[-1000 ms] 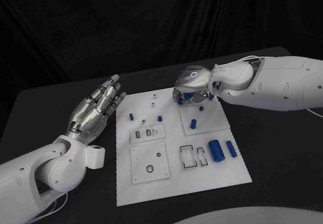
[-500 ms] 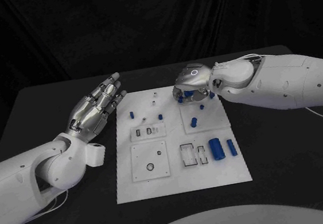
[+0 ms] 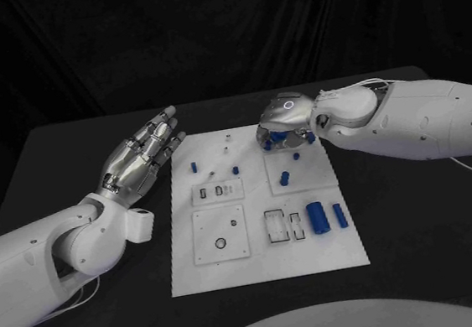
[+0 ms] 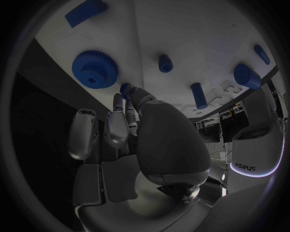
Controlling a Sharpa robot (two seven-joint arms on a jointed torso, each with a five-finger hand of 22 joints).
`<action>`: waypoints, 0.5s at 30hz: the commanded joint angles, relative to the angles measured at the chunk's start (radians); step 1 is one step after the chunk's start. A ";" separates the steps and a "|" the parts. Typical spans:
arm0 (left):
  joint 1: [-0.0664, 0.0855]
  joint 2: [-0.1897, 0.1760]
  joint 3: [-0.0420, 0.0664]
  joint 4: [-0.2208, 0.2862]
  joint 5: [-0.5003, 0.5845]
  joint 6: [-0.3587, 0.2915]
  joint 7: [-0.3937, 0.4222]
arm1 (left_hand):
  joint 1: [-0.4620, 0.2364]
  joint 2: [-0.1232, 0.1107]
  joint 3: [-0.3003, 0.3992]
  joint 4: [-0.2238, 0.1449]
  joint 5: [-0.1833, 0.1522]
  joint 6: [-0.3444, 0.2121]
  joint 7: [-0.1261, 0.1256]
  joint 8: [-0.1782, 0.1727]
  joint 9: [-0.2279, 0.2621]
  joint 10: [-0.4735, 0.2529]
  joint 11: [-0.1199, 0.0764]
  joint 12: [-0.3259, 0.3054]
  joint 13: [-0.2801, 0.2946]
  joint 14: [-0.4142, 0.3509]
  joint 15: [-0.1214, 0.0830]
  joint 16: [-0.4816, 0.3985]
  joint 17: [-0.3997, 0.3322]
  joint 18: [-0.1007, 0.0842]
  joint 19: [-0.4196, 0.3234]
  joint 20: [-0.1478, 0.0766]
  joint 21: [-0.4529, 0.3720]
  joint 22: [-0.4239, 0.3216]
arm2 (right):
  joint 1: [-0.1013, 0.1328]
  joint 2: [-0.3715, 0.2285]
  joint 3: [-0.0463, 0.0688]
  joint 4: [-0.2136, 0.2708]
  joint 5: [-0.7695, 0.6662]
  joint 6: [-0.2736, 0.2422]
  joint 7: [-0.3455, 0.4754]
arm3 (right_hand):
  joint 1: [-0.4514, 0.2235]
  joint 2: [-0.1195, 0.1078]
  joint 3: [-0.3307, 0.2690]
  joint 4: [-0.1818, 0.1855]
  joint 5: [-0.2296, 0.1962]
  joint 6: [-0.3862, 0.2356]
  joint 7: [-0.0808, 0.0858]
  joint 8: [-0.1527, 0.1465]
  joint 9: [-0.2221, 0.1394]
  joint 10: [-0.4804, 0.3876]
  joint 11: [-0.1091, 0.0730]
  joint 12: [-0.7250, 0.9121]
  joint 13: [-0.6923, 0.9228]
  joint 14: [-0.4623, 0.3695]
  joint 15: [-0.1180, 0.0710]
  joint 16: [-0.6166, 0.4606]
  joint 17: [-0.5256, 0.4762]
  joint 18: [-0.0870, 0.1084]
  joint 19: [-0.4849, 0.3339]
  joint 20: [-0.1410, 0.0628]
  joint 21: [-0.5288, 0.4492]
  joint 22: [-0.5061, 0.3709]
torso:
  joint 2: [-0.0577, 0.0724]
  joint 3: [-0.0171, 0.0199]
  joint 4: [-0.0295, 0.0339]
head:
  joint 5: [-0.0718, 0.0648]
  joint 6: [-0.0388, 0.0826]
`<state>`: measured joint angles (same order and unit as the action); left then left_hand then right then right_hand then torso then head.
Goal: Assemble the parts on the task board
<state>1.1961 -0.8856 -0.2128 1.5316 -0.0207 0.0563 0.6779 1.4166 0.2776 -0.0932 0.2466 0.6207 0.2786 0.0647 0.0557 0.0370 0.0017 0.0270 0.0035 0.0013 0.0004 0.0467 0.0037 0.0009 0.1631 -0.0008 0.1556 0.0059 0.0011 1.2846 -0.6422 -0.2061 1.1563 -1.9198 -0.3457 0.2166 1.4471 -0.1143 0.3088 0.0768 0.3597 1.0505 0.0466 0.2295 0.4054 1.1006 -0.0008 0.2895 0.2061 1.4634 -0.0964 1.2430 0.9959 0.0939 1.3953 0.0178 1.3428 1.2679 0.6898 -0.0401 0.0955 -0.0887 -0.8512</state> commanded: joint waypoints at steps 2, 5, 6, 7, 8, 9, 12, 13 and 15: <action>0.002 -0.005 0.001 0.007 -0.001 0.006 0.127 | 0.010 -0.004 0.006 0.000 0.006 0.003 0.005 0.006 0.002 -0.002 0.008 -0.004 -0.001 0.000 0.004 -0.004 -0.001 0.013 0.001 0.006 -0.006 -0.001 | 0.006 -0.013 -0.001 0.025 0.013 -0.025 0.006 | -0.004 0.006 0.003 -0.004 -0.002 0.006 0.000 0.003 0.004 0.018 -0.008 -0.007 -0.003 0.001 0.003 0.007 0.002 -0.018 0.008 0.001 0.005 0.003 | -0.001 -0.0008 -0.0008 | 0.004 0.001; 0.002 -0.009 0.001 0.010 -0.001 0.003 0.126 | 0.010 -0.004 0.006 -0.001 0.007 0.004 0.006 0.006 0.002 -0.002 0.008 -0.004 -0.001 0.000 0.005 -0.004 -0.001 0.014 0.001 0.007 -0.006 -0.001 | 0.018 -0.022 -0.001 0.043 0.021 -0.025 0.001 | -0.006 0.005 0.003 -0.003 -0.004 0.007 0.001 0.003 0.005 0.019 -0.008 -0.009 -0.004 0.001 0.003 0.006 0.001 -0.018 0.008 0.002 0.006 0.004 | -0.001 -0.0010 -0.0014 | 0.007 0.002; 0.002 -0.010 0.001 0.011 -0.001 0.002 0.126 | 0.010 -0.004 0.006 -0.001 0.007 0.004 0.006 0.006 0.002 -0.002 0.008 -0.004 -0.001 0.000 0.005 -0.004 -0.001 0.014 0.001 0.007 -0.006 -0.001 | 0.023 -0.024 -0.001 0.049 0.023 -0.024 -0.001 | -0.006 0.005 0.003 -0.003 -0.006 0.006 0.001 0.002 0.005 0.019 -0.007 -0.011 -0.005 0.002 0.003 0.007 0.002 -0.018 0.008 0.002 0.006 0.004 | -0.001 -0.0010 -0.0014 | 0.008 0.003; 0.002 -0.011 0.001 0.012 -0.001 0.001 0.126 | 0.011 -0.005 0.007 -0.002 0.008 0.004 0.006 0.006 0.002 -0.002 0.009 -0.004 -0.001 0.000 0.005 -0.004 -0.001 0.014 0.001 0.007 -0.006 -0.001 | 0.027 -0.026 -0.001 0.053 0.024 -0.023 -0.002 | -0.006 0.005 0.003 -0.003 -0.006 0.006 0.001 0.002 0.005 0.019 -0.007 -0.011 -0.005 0.002 0.003 0.007 0.002 -0.018 0.008 0.002 0.006 0.004 | -0.002 -0.0008 -0.0011 | 0.008 0.004; 0.002 -0.012 0.001 0.013 -0.001 0.001 0.126 | 0.011 -0.005 0.007 -0.002 0.008 0.004 0.006 0.006 0.002 -0.002 0.009 -0.004 -0.001 0.000 0.005 -0.004 -0.001 0.014 0.001 0.007 -0.006 -0.001 | 0.031 -0.027 -0.001 0.057 0.025 -0.022 -0.003 | -0.007 0.005 0.003 -0.003 -0.008 0.006 0.001 0.002 0.006 0.020 -0.007 -0.012 -0.006 0.001 0.004 0.006 0.001 -0.018 0.008 0.002 0.006 0.005 | -0.002 -0.0007 -0.0008 | 0.009 0.004; 0.002 -0.012 0.001 0.014 -0.001 0.000 0.125 | 0.011 -0.005 0.007 -0.002 0.008 0.004 0.006 0.006 0.002 -0.002 0.009 -0.004 -0.001 0.000 0.005 -0.004 -0.001 0.014 0.001 0.007 -0.006 -0.001 | 0.035 -0.028 -0.001 0.061 0.026 -0.020 -0.004 | -0.007 0.005 0.003 -0.002 -0.008 0.006 0.001 0.001 0.006 0.020 -0.007 -0.013 -0.006 0.002 0.004 0.007 0.002 -0.018 0.008 0.002 0.007 0.006 | -0.002 -0.0013 -0.0005 | 0.009 0.005; 0.002 -0.013 0.001 0.015 -0.001 -0.001 0.124 | 0.011 -0.006 0.007 -0.003 0.010 0.005 0.006 0.006 0.002 -0.002 0.009 -0.004 -0.001 0.000 0.005 -0.004 -0.001 0.014 0.001 0.008 -0.006 -0.001 | 0.047 -0.028 -0.001 0.070 0.027 -0.011 -0.009 | -0.008 0.005 0.003 -0.002 -0.010 0.005 0.001 0.000 0.007 0.021 -0.007 -0.014 -0.007 0.002 0.004 0.007 0.003 -0.018 0.009 0.002 0.008 0.007 | -0.001 -0.0017 -0.0003 | 0.009 0.007; 0.002 -0.013 0.001 0.016 -0.001 0.000 0.123 | 0.011 -0.006 0.008 -0.004 0.011 0.009 0.006 0.008 0.002 -0.002 0.009 -0.004 -0.001 0.000 0.006 -0.004 -0.001 0.015 0.001 0.009 -0.006 -0.001 | 0.052 -0.026 -0.001 0.072 0.028 -0.007 -0.010 | -0.009 0.005 0.004 -0.002 -0.012 0.005 0.001 0.000 0.007 0.021 -0.007 -0.016 -0.008 0.003 0.004 0.009 0.007 -0.020 0.012 0.002 0.012 0.013 | -0.001 -0.0017 -0.0007 | 0.009 0.007; 0.002 -0.014 0.001 0.017 -0.001 0.000 0.122 | 0.011 -0.006 0.009 -0.005 0.012 0.010 0.007 0.008 0.003 -0.002 0.010 -0.004 -0.001 0.000 0.006 -0.004 -0.001 0.015 0.001 0.009 -0.006 -0.001 | 0.057 -0.024 -0.001 0.074 0.028 -0.004 -0.012 | -0.009 0.005 0.004 -0.002 -0.012 0.005 0.000 -0.001 0.007 0.022 -0.007 -0.017 -0.008 0.003 0.004 0.010 0.007 -0.020 0.013 0.002 0.012 0.014 | 0.000 -0.0015 -0.0008 | 0.010 0.008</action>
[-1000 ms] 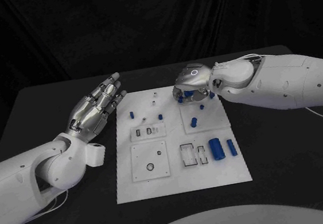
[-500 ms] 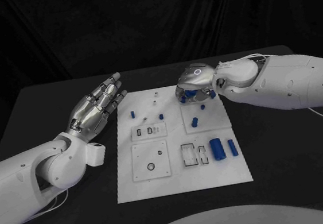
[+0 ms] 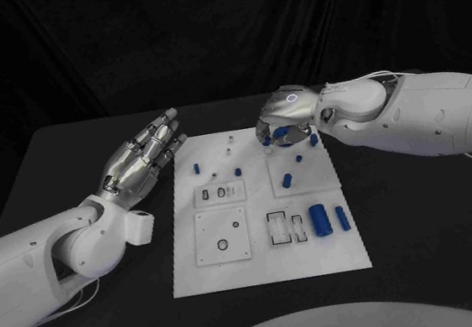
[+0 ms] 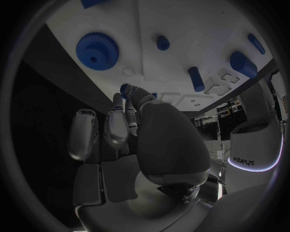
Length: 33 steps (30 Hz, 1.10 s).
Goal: Assemble the parts on the task board
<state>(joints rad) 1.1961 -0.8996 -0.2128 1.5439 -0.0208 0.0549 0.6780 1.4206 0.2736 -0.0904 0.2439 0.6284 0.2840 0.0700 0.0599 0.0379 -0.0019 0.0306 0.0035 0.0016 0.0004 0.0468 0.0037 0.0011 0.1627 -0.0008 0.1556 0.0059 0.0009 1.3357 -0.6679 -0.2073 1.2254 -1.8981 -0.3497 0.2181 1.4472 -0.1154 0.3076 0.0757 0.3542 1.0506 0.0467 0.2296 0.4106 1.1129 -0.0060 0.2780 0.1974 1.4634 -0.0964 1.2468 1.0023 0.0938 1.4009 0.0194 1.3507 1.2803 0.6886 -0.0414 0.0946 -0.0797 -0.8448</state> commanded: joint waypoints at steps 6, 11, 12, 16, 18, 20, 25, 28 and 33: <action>0.002 -0.004 0.001 0.009 -0.001 -0.002 0.121 | 0.008 -0.004 0.008 -0.004 0.005 0.009 0.003 0.006 0.002 0.002 0.009 -0.003 -0.002 0.000 0.007 -0.004 -0.001 0.016 0.001 0.010 -0.006 -0.001 | 0.016 0.022 0.000 -0.003 0.007 0.012 -0.015 | -0.010 0.007 0.006 0.000 -0.008 0.005 0.000 -0.001 0.002 0.010 -0.003 -0.007 0.000 0.003 0.004 0.006 0.000 -0.020 0.007 0.000 0.005 0.002 | 0.001 0.0005 0.0001 | 0.006 0.001; 0.002 -0.004 0.001 0.009 -0.001 -0.005 0.121 | 0.007 -0.005 0.009 -0.006 0.006 0.011 0.005 0.007 0.002 0.010 0.011 0.001 0.003 0.000 0.007 -0.004 -0.001 0.016 0.001 0.011 -0.006 -0.001 | 0.023 0.054 0.000 -0.029 0.007 0.030 -0.021 | -0.012 0.007 0.007 0.001 -0.011 0.002 -0.001 -0.005 0.003 0.010 -0.003 -0.014 -0.004 0.003 0.004 0.004 -0.002 -0.020 0.007 0.000 0.005 0.003 | 0.000 0.0011 0.0003 | 0.010 -0.004; 0.002 -0.004 0.001 0.009 -0.001 -0.005 0.121 | 0.007 -0.005 0.009 -0.006 0.006 0.010 0.005 0.007 0.002 0.011 0.011 0.002 0.003 0.000 0.007 -0.004 -0.001 0.016 0.001 0.011 -0.006 -0.001 | 0.023 0.058 0.000 -0.033 0.007 0.031 -0.022 | -0.012 0.006 0.008 0.001 -0.012 0.000 -0.001 -0.007 0.003 0.010 -0.003 -0.017 -0.005 0.003 0.004 0.004 -0.003 -0.020 0.007 0.001 0.005 0.003 | 0.000 0.0008 0.0007 | 0.011 -0.005; 0.002 -0.003 0.001 0.009 -0.001 -0.005 0.121 | 0.007 -0.005 0.009 -0.006 0.007 0.011 0.005 0.007 0.002 0.011 0.012 0.002 0.003 0.000 0.008 -0.004 -0.001 0.016 0.001 0.011 -0.006 -0.001 | 0.028 0.091 0.000 -0.064 0.007 0.036 -0.024 | -0.014 0.005 0.011 0.002 -0.016 -0.003 -0.001 -0.013 0.002 0.010 -0.002 -0.026 -0.009 0.004 0.004 0.004 -0.002 -0.022 0.012 0.001 0.011 0.013 | 0.003 0.0009 0.0017 | 0.014 -0.009; 0.002 -0.002 0.001 0.009 -0.001 -0.005 0.121 | 0.007 -0.005 0.010 -0.007 0.007 0.011 0.006 0.007 0.002 0.012 0.012 0.002 0.003 0.000 0.008 -0.004 -0.001 0.016 0.001 0.011 -0.006 -0.001 | 0.030 0.107 0.000 -0.081 0.007 0.042 -0.025 | -0.014 0.006 0.011 0.002 -0.016 -0.003 -0.001 -0.013 0.002 0.010 -0.002 -0.026 -0.010 0.005 0.004 0.004 -0.002 -0.022 0.012 0.001 0.011 0.013 | 0.003 0.0013 0.0029 | 0.013 -0.010; 0.002 -0.001 0.001 0.009 -0.001 -0.006 0.121 | 0.007 -0.005 0.010 -0.007 0.007 0.011 0.006 0.007 0.002 0.012 0.012 0.002 0.003 0.000 0.008 -0.004 -0.001 0.016 0.001 0.011 -0.006 -0.001 | 0.031 0.122 0.000 -0.095 0.008 0.046 -0.025 | -0.014 0.006 0.012 0.002 -0.016 -0.003 -0.002 -0.014 0.002 0.011 -0.002 -0.027 -0.010 0.005 0.004 0.004 -0.002 -0.022 0.013 0.001 0.012 0.014 | 0.005 0.0015 0.0047 | 0.012 -0.008; 0.002 0.001 0.001 0.007 -0.001 -0.007 0.122 | 0.007 -0.005 0.010 -0.007 0.007 0.011 0.006 0.007 0.002 0.012 0.012 0.002 0.003 0.000 0.008 -0.004 -0.001 0.016 0.001 0.011 -0.006 -0.001 | 0.032 0.159 0.000 -0.134 0.008 0.057 -0.026 | -0.014 0.006 0.013 0.001 -0.017 -0.004 -0.002 -0.015 0.001 0.012 -0.003 -0.030 -0.011 0.005 0.004 0.005 0.000 -0.023 0.013 0.001 0.013 0.016 | 0.009 0.0019 0.0119 | 0.007 -0.004; 0.002 0.002 0.001 0.006 -0.001 -0.007 0.122 | 0.007 -0.005 0.010 -0.007 0.008 0.011 0.006 0.007 0.002 0.012 0.012 0.002 0.004 0.000 0.008 -0.004 -0.001 0.016 0.001 0.011 -0.006 -0.001 | 0.033 0.180 0.001 -0.161 0.008 0.064 -0.028 | -0.014 0.005 0.015 0.001 -0.019 -0.007 -0.002 -0.020 0.000 0.011 -0.003 -0.036 -0.014 0.005 0.004 0.004 -0.001 -0.023 0.013 0.001 0.013 0.017 | 0.011 0.0024 0.0146 | 0.005 -0.002; 0.002 0.005 0.001 0.005 -0.001 -0.007 0.124 | 0.007 -0.005 0.010 -0.007 0.008 0.011 0.006 0.007 0.002 0.012 0.012 0.002 0.004 0.000 0.008 -0.004 -0.001 0.016 0.001 0.011 -0.006 -0.001 | 0.033 0.212 0.001 -0.211 0.008 0.062 -0.031 | -0.014 0.005 0.016 0.001 -0.020 -0.008 -0.002 -0.023 0.000 0.011 -0.003 -0.040 -0.016 0.004 0.004 0.004 -0.001 -0.023 0.014 0.001 0.014 0.019 | 0.013 0.0010 0.0212 | 0.006 -0.002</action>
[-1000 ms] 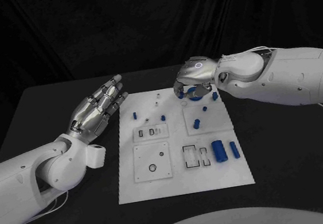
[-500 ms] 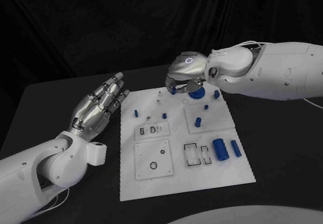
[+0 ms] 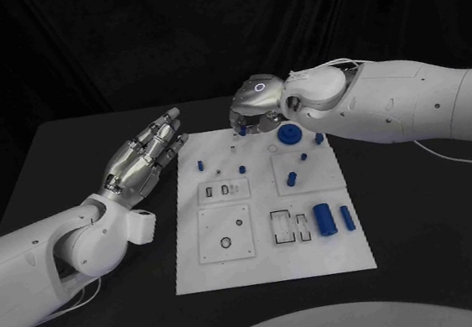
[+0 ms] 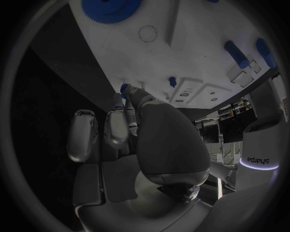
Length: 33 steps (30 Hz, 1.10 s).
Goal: Assemble the parts on the task board
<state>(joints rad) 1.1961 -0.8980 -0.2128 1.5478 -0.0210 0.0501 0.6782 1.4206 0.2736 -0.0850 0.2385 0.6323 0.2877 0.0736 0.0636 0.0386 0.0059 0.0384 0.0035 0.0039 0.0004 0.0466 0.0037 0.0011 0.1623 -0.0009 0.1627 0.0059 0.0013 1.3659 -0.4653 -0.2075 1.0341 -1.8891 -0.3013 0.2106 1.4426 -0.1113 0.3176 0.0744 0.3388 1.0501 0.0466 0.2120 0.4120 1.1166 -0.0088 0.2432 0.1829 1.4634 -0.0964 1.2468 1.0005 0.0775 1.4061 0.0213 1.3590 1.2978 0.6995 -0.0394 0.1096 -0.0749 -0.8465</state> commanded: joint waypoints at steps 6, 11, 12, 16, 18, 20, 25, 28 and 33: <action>0.002 0.004 0.001 0.000 -0.001 -0.002 0.123 | 0.007 -0.006 0.005 -0.002 0.004 0.007 0.003 0.004 0.001 0.004 0.005 0.003 0.001 0.000 0.008 -0.004 -0.001 0.017 0.001 0.004 -0.006 -0.001 | 0.002 0.028 0.001 -0.051 -0.002 0.008 -0.028 | -0.011 0.000 0.008 0.002 -0.007 -0.012 -0.002 -0.011 -0.003 0.006 0.001 -0.012 -0.004 0.003 0.005 0.003 0.000 -0.007 0.008 0.000 0.005 0.002 | 0.004 -0.0017 0.0096 | 0.002 -0.002; 0.002 0.005 0.001 -0.002 -0.001 -0.002 0.123 | 0.007 -0.006 0.005 -0.002 0.004 0.007 0.003 0.004 0.001 0.004 0.005 0.003 0.001 0.000 0.008 -0.004 -0.001 0.017 0.001 0.004 -0.006 -0.001 | 0.002 0.035 0.001 -0.063 -0.002 0.006 -0.033 | -0.011 0.000 0.008 0.002 -0.007 -0.013 -0.001 -0.012 -0.003 0.007 0.001 -0.013 -0.004 0.003 0.005 0.002 0.000 -0.007 0.008 0.000 0.006 0.003 | 0.002 -0.0020 0.0106 | 0.000 -0.002; 0.002 0.005 0.001 -0.002 -0.001 -0.002 0.123 | 0.007 -0.006 0.005 -0.002 0.004 0.007 0.003 0.004 0.001 0.004 0.005 0.003 0.001 0.000 0.008 -0.004 -0.001 0.017 0.001 0.004 -0.006 -0.001 | 0.002 0.036 0.001 -0.065 -0.002 0.006 -0.034 | -0.011 0.000 0.009 0.002 -0.008 -0.013 -0.001 -0.012 -0.003 0.007 0.001 -0.014 -0.004 0.002 0.005 0.002 0.000 -0.007 0.007 0.000 0.005 0.003 | 0.003 -0.0020 0.0119 | 0.000 -0.002; 0.002 0.007 0.001 -0.003 -0.001 0.000 0.122 | 0.007 -0.006 0.005 -0.002 0.004 0.007 0.003 0.004 0.001 0.005 0.005 0.003 0.001 0.000 0.009 -0.004 -0.001 0.017 0.001 0.004 -0.006 -0.001 | 0.002 0.039 0.001 -0.070 -0.002 0.008 -0.037 | -0.011 0.000 0.010 0.002 -0.009 -0.014 -0.001 -0.014 -0.003 0.006 0.001 -0.018 -0.005 0.001 0.005 0.002 0.000 -0.007 0.006 0.000 0.004 0.002 | 0.007 -0.0013 0.0156 | -0.007 0.003; 0.002 0.007 0.001 -0.003 -0.001 0.001 0.122 | 0.007 -0.006 0.005 -0.002 0.004 0.007 0.003 0.004 0.001 0.005 0.005 0.003 0.001 0.000 0.009 -0.004 -0.001 0.017 0.001 0.004 -0.006 -0.001 | 0.002 0.041 0.001 -0.071 -0.002 0.010 -0.038 | -0.011 0.000 0.010 0.002 -0.009 -0.014 -0.001 -0.014 -0.003 0.006 0.001 -0.018 -0.005 0.001 0.005 0.002 0.000 -0.007 0.006 0.000 0.004 0.002 | 0.008 -0.0007 0.0164 | -0.009 0.004; 0.002 0.008 0.001 -0.004 -0.001 0.001 0.122 | 0.007 -0.006 0.005 -0.002 0.004 0.007 0.003 0.004 0.001 0.005 0.005 0.003 0.001 0.000 0.009 -0.004 -0.001 0.017 0.001 0.004 -0.006 -0.001 | 0.002 0.042 0.001 -0.072 -0.002 0.012 -0.038 | -0.011 0.000 0.010 0.002 -0.010 -0.015 -0.001 -0.016 -0.003 0.005 0.001 -0.020 -0.006 0.001 0.006 0.001 0.000 -0.006 0.005 0.000 0.003 0.001 | 0.007 -0.0013 0.0164 | -0.011 0.004; 0.002 0.009 0.001 -0.006 -0.001 0.003 0.121 | 0.007 -0.005 0.006 -0.002 0.005 0.006 0.003 0.004 0.001 0.004 0.006 0.003 0.001 0.000 0.009 -0.004 -0.001 0.017 0.001 0.005 -0.006 -0.001 | 0.001 0.048 0.001 -0.076 -0.002 0.014 -0.037 | -0.012 0.000 0.011 0.002 -0.011 -0.016 0.000 -0.018 -0.003 0.004 0.001 -0.023 -0.007 0.000 0.006 0.001 0.000 -0.007 0.005 0.000 0.004 0.002 | 0.006 -0.0022 0.0136 | -0.010 0.002; 0.002 0.011 0.001 -0.008 -0.001 0.005 0.120 | 0.007 -0.005 0.006 -0.002 0.005 0.006 0.003 0.004 0.001 0.004 0.006 0.003 0.001 0.000 0.009 -0.004 -0.001 0.017 0.001 0.005 -0.006 -0.001 | 0.001 0.053 0.001 -0.080 -0.002 0.016 -0.037 | -0.012 0.000 0.011 0.002 -0.012 -0.017 0.000 -0.018 -0.003 0.004 0.001 -0.024 -0.007 0.000 0.006 0.002 0.001 -0.007 0.004 0.001 0.003 0.002 | 0.006 -0.0023 0.0130 | -0.009 0.002; 0.002 0.012 0.001 -0.010 -0.001 0.006 0.119 | 0.007 -0.005 0.006 -0.002 0.005 0.006 0.003 0.004 0.001 0.004 0.006 0.003 0.001 0.000 0.009 -0.004 -0.001 0.017 0.001 0.005 -0.006 -0.001 | -0.001 0.061 0.001 -0.086 -0.002 0.015 -0.037 | -0.012 0.001 0.011 0.002 -0.013 -0.017 0.000 -0.019 -0.003 0.004 0.002 -0.024 -0.007 0.000 0.006 0.002 0.001 -0.007 0.004 0.001 0.003 0.003 | 0.005 -0.0021 0.0128 | -0.007 0.001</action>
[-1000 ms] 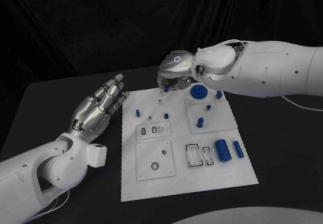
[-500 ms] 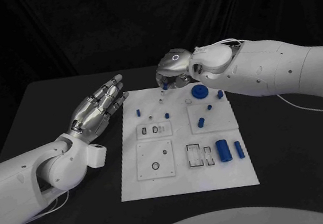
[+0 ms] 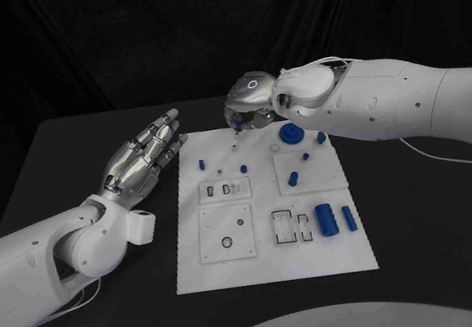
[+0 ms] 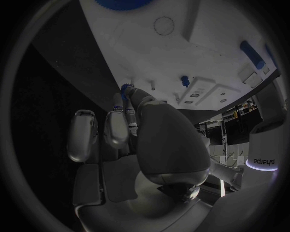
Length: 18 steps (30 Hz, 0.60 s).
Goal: Assemble the parts on the task board
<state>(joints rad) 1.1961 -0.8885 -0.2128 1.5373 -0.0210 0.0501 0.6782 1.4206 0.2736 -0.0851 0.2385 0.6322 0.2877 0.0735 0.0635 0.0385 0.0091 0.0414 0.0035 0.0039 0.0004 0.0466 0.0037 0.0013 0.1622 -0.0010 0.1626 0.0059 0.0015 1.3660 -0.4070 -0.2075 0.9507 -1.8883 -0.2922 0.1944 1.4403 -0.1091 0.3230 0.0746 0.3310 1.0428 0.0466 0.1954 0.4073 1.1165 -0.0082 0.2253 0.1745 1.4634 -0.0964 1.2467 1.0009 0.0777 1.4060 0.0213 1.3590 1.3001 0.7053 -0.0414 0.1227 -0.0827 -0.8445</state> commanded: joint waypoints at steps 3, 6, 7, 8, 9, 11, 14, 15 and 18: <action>0.002 0.003 0.001 0.001 -0.001 0.007 0.119 | 0.007 -0.005 0.007 -0.002 0.005 0.005 0.004 0.003 0.001 0.001 0.003 0.003 0.001 0.000 0.011 -0.004 -0.001 0.017 0.001 0.006 -0.006 -0.002 | -0.002 0.005 0.001 -0.005 -0.002 0.009 -0.022 | -0.010 -0.001 0.006 0.002 -0.005 -0.010 0.000 -0.002 0.002 0.005 0.001 -0.007 0.001 0.000 0.006 0.002 0.001 -0.007 0.004 0.001 0.003 0.000 | -0.001 0.0000 0.0002 | 0.001 -0.002; 0.002 0.003 0.001 0.000 -0.001 0.007 0.119 | 0.007 -0.005 0.007 -0.002 0.005 0.005 0.004 0.003 0.001 0.001 0.003 0.003 0.001 0.000 0.011 -0.004 -0.001 0.017 0.001 0.006 -0.006 -0.002 | -0.002 0.007 0.001 -0.007 -0.002 0.013 -0.025 | -0.009 -0.001 0.007 0.001 -0.006 -0.011 0.000 -0.005 0.001 0.004 0.001 -0.010 0.000 -0.002 0.006 0.001 -0.001 -0.006 0.003 0.001 0.001 -0.001 | -0.001 -0.0006 0.0003 | 0.000 -0.003; 0.002 0.004 0.001 -0.001 -0.001 0.008 0.119 | 0.007 -0.005 0.007 -0.002 0.005 0.005 0.004 0.003 0.001 0.001 0.003 0.003 0.001 0.000 0.011 -0.004 -0.001 0.017 0.001 0.006 -0.006 -0.002 | -0.003 0.008 0.001 -0.008 -0.002 0.017 -0.027 | -0.009 -0.001 0.007 0.001 -0.006 -0.011 0.000 -0.005 0.001 0.004 0.001 -0.010 0.000 -0.002 0.006 0.001 -0.001 -0.006 0.003 0.001 0.001 -0.001 | -0.001 -0.0009 0.0009 | 0.000 -0.004; 0.002 0.004 0.001 -0.002 -0.001 0.008 0.119 | 0.007 -0.005 0.007 -0.002 0.005 0.005 0.004 0.003 0.001 0.001 0.003 0.003 0.001 0.000 0.011 -0.004 -0.001 0.017 0.001 0.006 -0.006 -0.002 | -0.003 0.009 0.001 -0.008 -0.002 0.021 -0.029 | -0.008 -0.002 0.008 0.000 -0.007 -0.013 0.001 -0.007 0.001 0.004 0.002 -0.012 0.000 -0.002 0.007 0.001 -0.001 -0.006 0.002 0.001 0.001 -0.001 | -0.001 -0.0011 0.0013 | -0.001 -0.004; 0.002 0.004 0.001 -0.002 -0.001 0.008 0.119 | 0.007 -0.005 0.007 -0.002 0.005 0.005 0.004 0.003 0.001 0.001 0.003 0.003 0.001 0.000 0.011 -0.004 -0.001 0.017 0.001 0.006 -0.006 -0.002 | -0.003 0.009 0.001 -0.009 -0.002 0.023 -0.030 | -0.008 -0.002 0.008 0.000 -0.007 -0.014 0.001 -0.008 0.001 0.004 0.002 -0.013 0.000 -0.003 0.007 -0.001 -0.003 -0.006 0.001 0.001 0.001 -0.002 | -0.001 -0.0011 0.0017 | -0.001 -0.004; 0.002 0.005 0.001 -0.003 -0.001 0.009 0.118 | 0.007 -0.005 0.007 -0.002 0.005 0.005 0.004 0.003 0.001 0.001 0.003 0.003 0.001 0.000 0.011 -0.004 -0.001 0.017 0.001 0.006 -0.006 -0.002 | -0.004 0.009 0.001 -0.010 -0.006 0.029 -0.035 | -0.007 -0.002 0.009 -0.001 -0.007 -0.016 0.001 -0.010 0.001 0.003 0.003 -0.015 -0.001 -0.004 0.007 -0.001 -0.003 -0.006 0.000 0.002 0.000 -0.002 | 0.000 -0.0012 0.0019 | -0.002 -0.004; 0.002 0.007 0.001 -0.004 -0.001 0.011 0.118 | 0.007 -0.004 0.008 -0.003 0.005 0.004 0.005 0.003 0.001 0.001 0.004 0.003 0.001 0.000 0.012 -0.004 -0.001 0.017 0.001 0.007 -0.006 -0.002 | -0.005 0.010 0.001 -0.011 -0.022 0.036 -0.040 | -0.006 -0.003 0.011 -0.003 -0.005 -0.019 0.002 -0.014 0.000 0.002 0.004 -0.020 -0.002 -0.006 0.008 -0.003 -0.006 -0.005 -0.002 0.002 -0.002 -0.004 | -0.001 -0.0015 0.0022 | -0.003 -0.005; 0.002 0.007 0.001 -0.005 -0.001 0.011 0.118 | 0.007 -0.004 0.008 -0.003 0.005 0.004 0.005 0.003 0.001 0.001 0.004 0.003 0.001 0.000 0.012 -0.004 -0.001 0.017 0.001 0.007 -0.006 -0.002 | -0.006 0.011 0.001 -0.012 -0.027 0.039 -0.041 | -0.006 -0.003 0.011 -0.003 -0.005 -0.020 0.002 -0.015 0.000 0.001 0.004 -0.021 -0.002 -0.007 0.008 -0.004 -0.008 -0.005 -0.003 0.002 -0.003 -0.004 | -0.001 -0.0018 0.0024 | -0.004 -0.006; 0.002 0.008 0.001 -0.005 -0.001 0.012 0.118 | 0.007 -0.004 0.008 -0.003 0.005 0.004 0.005 0.003 0.001 0.001 0.004 0.003 0.001 0.000 0.012 -0.004 -0.001 0.017 0.001 0.007 -0.006 -0.002 | -0.009 0.012 0.001 -0.013 -0.037 0.046 -0.044 | -0.008 -0.004 0.012 -0.003 -0.007 -0.022 0.001 -0.018 0.000 -0.001 0.004 -0.026 -0.003 -0.010 0.009 -0.006 -0.010 -0.005 -0.005 0.003 -0.006 -0.006 | -0.001 -0.0021 0.0017 | -0.005 -0.007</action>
<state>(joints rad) 1.1961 -0.8829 -0.2128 1.5311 -0.0211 0.0515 0.6782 1.4206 0.2736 -0.0822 0.2357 0.6322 0.2877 0.0735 0.0635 0.0384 0.0091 0.0414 0.0035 0.0038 0.0005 0.0541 0.0037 0.0016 0.1623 -0.0010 0.1626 0.0059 0.0016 1.3608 -0.3962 -0.2073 0.9386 -1.8983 -0.2685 0.1801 1.4390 -0.1078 0.3316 0.0719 0.3273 1.0303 0.0485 0.1838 0.4081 1.1174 -0.0071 0.2023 0.1713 1.4559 -0.0890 1.2467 0.9914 0.0778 1.4060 0.0213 1.3590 1.2952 0.7047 -0.0430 0.1246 -0.0870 -0.8505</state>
